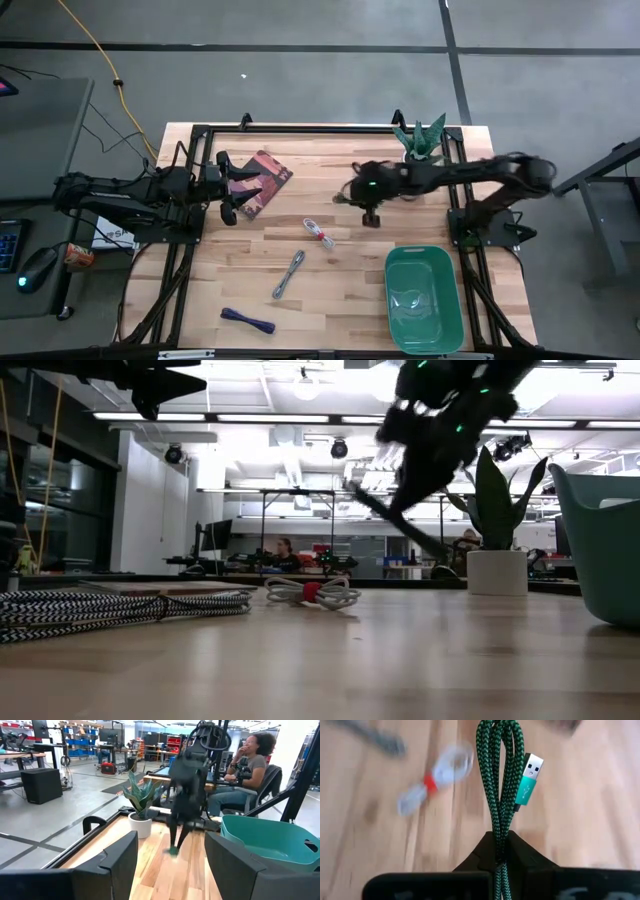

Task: Pick and place USB-C Cables
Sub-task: Put the black green USB cable into the bin, then put the black white USB cable into the bin

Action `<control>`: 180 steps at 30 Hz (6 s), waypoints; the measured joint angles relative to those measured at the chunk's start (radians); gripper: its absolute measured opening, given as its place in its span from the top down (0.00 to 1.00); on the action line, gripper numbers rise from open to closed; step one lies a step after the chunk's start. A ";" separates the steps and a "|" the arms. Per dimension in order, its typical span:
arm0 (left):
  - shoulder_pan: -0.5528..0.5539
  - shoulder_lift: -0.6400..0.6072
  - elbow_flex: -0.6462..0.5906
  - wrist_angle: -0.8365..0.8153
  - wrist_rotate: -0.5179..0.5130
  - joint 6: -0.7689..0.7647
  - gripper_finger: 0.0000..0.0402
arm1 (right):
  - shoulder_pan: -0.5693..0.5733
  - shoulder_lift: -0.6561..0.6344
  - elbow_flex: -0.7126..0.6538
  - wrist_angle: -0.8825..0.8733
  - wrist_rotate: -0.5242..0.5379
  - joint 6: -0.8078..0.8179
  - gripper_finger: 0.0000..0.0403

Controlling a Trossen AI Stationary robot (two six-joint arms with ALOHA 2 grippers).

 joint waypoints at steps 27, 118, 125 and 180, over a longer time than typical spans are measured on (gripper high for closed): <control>0.000 0.005 0.000 0.012 0.000 -0.001 0.47 | 0.020 -0.429 -0.406 0.849 -0.040 0.030 1.00; 0.000 0.023 0.000 -0.002 0.000 -0.115 0.47 | 0.895 0.360 0.218 -0.670 -0.077 1.521 0.99; 0.000 0.022 0.000 -0.001 -0.001 -0.114 0.47 | 0.895 0.366 0.218 -0.653 -0.061 1.521 0.99; 0.000 0.022 0.000 0.003 -0.004 -0.114 0.47 | 0.932 -0.010 0.218 -0.514 0.301 1.343 0.36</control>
